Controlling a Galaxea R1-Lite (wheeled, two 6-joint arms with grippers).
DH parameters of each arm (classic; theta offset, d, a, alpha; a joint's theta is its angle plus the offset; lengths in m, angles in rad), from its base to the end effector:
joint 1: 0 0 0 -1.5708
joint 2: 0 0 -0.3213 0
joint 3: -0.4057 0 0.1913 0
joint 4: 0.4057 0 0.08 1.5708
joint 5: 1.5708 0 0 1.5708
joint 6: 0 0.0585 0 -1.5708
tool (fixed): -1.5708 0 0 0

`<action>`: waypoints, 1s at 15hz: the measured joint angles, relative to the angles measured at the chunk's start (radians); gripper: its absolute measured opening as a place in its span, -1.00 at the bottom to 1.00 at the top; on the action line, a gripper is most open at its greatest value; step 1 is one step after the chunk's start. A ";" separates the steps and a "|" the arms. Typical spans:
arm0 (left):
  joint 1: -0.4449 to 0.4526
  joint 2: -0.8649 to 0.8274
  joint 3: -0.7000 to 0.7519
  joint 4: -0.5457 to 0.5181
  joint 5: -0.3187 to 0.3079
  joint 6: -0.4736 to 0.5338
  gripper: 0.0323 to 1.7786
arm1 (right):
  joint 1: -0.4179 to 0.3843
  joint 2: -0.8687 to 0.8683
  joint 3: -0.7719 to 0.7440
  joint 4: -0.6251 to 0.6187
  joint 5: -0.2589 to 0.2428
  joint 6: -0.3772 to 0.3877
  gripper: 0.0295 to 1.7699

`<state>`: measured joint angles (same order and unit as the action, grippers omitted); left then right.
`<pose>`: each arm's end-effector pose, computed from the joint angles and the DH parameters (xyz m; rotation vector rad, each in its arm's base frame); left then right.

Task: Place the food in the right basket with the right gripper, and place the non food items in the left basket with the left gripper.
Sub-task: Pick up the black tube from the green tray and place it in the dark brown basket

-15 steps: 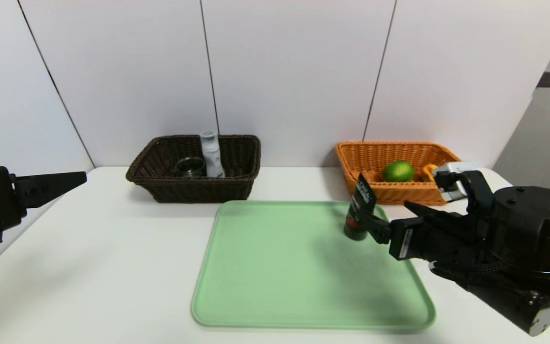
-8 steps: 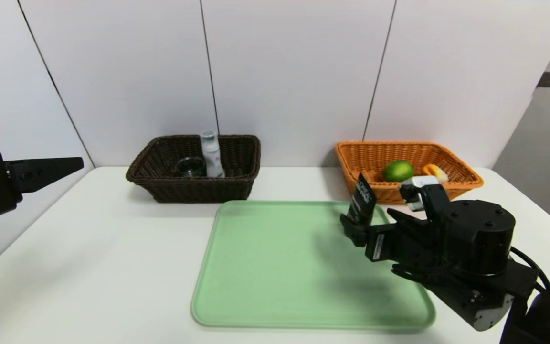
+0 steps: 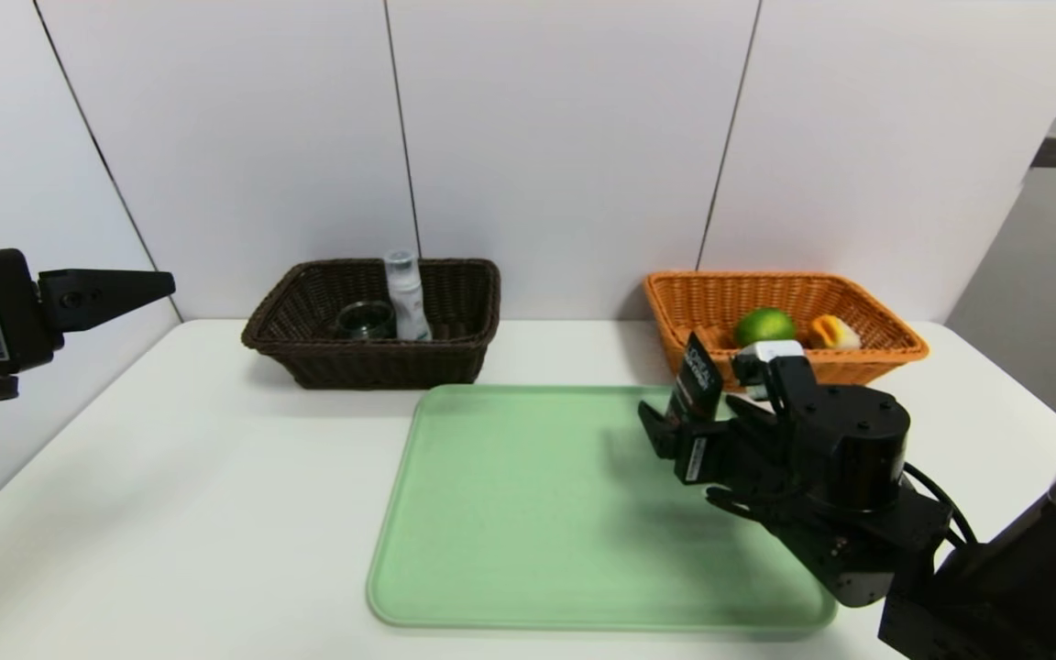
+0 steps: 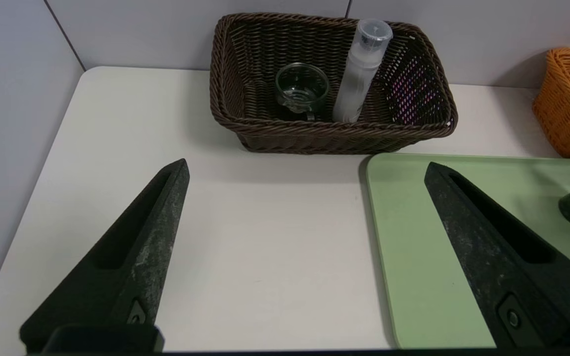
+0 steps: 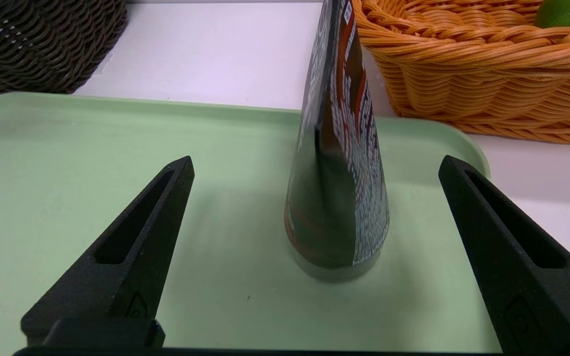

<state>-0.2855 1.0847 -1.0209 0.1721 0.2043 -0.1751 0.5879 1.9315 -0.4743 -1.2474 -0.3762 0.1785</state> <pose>0.1603 -0.0347 0.3161 -0.1170 0.2352 -0.0605 0.2947 0.1706 0.1066 0.0799 0.2043 0.1935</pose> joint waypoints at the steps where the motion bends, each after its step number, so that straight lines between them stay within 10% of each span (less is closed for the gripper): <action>1: 0.000 0.007 -0.009 0.000 0.000 0.000 0.90 | -0.007 0.011 -0.015 0.000 -0.002 -0.001 0.93; 8: 0.000 0.027 -0.026 -0.002 0.000 0.000 0.90 | -0.049 0.076 -0.081 -0.004 -0.002 -0.006 0.93; 15: 0.000 0.030 -0.027 0.000 0.000 0.002 0.90 | -0.054 0.109 -0.076 -0.090 0.012 -0.001 -0.14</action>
<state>-0.2855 1.1151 -1.0477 0.1721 0.2043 -0.1732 0.5343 2.0406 -0.5502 -1.3379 -0.3645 0.1770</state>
